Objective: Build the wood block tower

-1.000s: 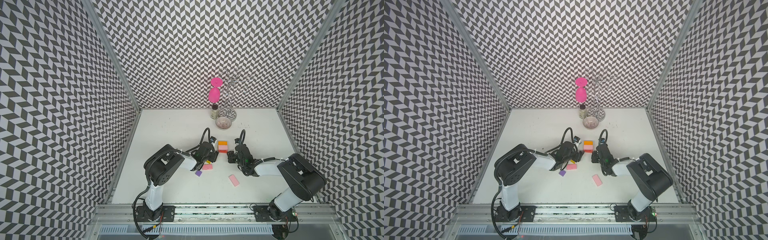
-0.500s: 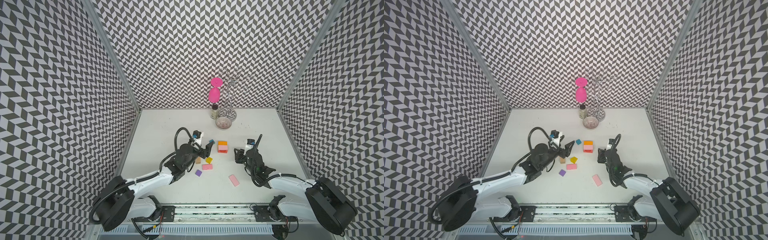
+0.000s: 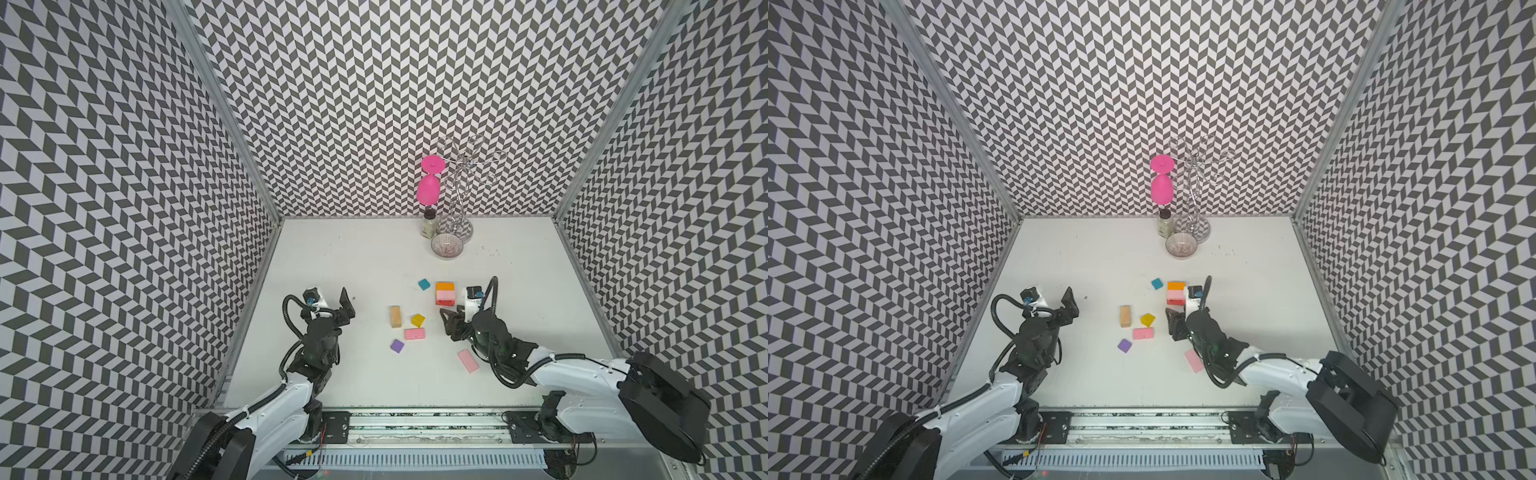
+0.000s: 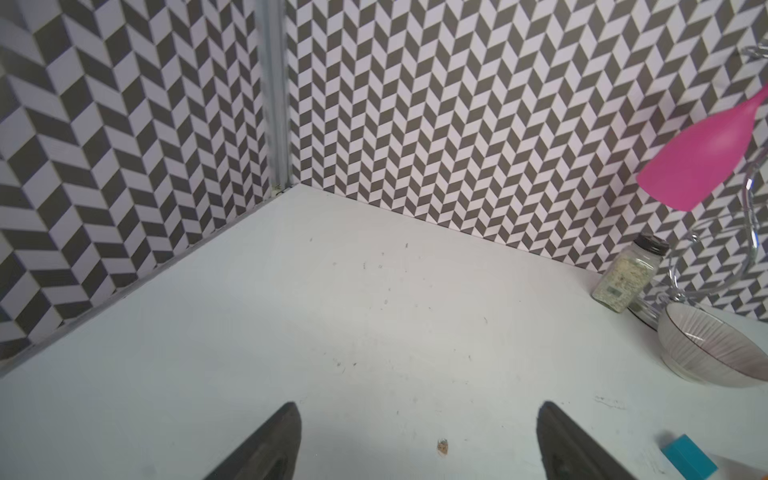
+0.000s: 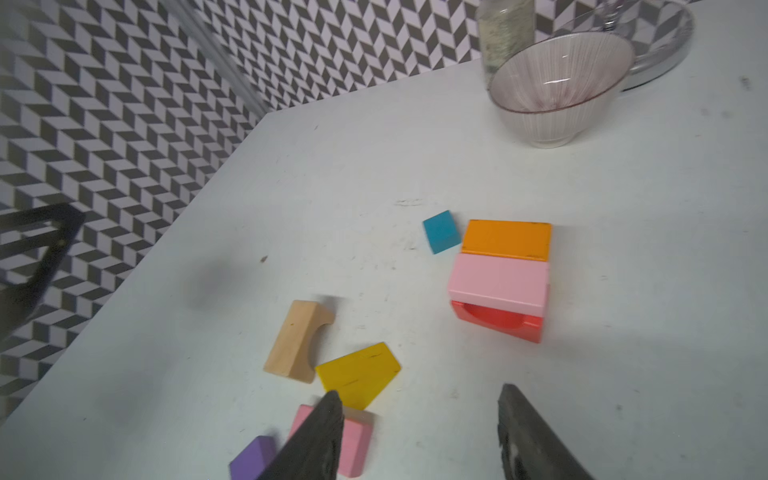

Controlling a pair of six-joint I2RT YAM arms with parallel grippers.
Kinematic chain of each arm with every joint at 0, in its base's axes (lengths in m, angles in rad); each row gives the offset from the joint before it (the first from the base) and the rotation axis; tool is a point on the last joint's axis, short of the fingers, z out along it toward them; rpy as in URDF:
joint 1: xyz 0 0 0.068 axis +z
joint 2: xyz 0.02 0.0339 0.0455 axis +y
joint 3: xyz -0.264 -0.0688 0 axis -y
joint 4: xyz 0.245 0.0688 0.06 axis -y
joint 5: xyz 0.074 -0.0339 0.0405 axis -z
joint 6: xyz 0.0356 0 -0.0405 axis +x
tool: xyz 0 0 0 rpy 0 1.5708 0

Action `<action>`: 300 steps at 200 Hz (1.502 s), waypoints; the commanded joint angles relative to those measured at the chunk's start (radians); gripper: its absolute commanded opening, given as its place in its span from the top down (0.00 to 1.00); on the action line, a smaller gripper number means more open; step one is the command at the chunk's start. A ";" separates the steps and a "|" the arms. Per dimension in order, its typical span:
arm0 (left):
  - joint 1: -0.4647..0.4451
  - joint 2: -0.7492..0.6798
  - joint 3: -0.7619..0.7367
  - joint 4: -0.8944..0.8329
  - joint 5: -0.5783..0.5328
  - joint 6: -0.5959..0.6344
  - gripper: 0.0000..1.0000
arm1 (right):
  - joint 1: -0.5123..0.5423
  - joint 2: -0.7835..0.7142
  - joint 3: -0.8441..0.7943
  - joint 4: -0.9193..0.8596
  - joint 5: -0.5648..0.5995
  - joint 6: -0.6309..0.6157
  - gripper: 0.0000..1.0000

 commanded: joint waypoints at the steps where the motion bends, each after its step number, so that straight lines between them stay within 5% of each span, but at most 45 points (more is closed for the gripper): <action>1: 0.031 -0.021 -0.020 0.113 -0.031 -0.068 0.08 | 0.081 0.108 0.141 -0.061 0.045 -0.012 0.40; 49: 0.051 -0.069 -0.041 0.091 -0.018 -0.110 0.03 | 0.208 0.387 0.497 -0.346 0.082 0.005 0.38; 109: 0.055 -0.093 -0.053 0.093 -0.002 -0.106 0.02 | 0.220 0.575 0.695 -0.508 0.099 0.051 0.38; 300: 0.058 -0.061 -0.040 0.106 0.006 -0.101 0.02 | 0.198 0.765 0.869 -0.590 0.200 0.110 0.47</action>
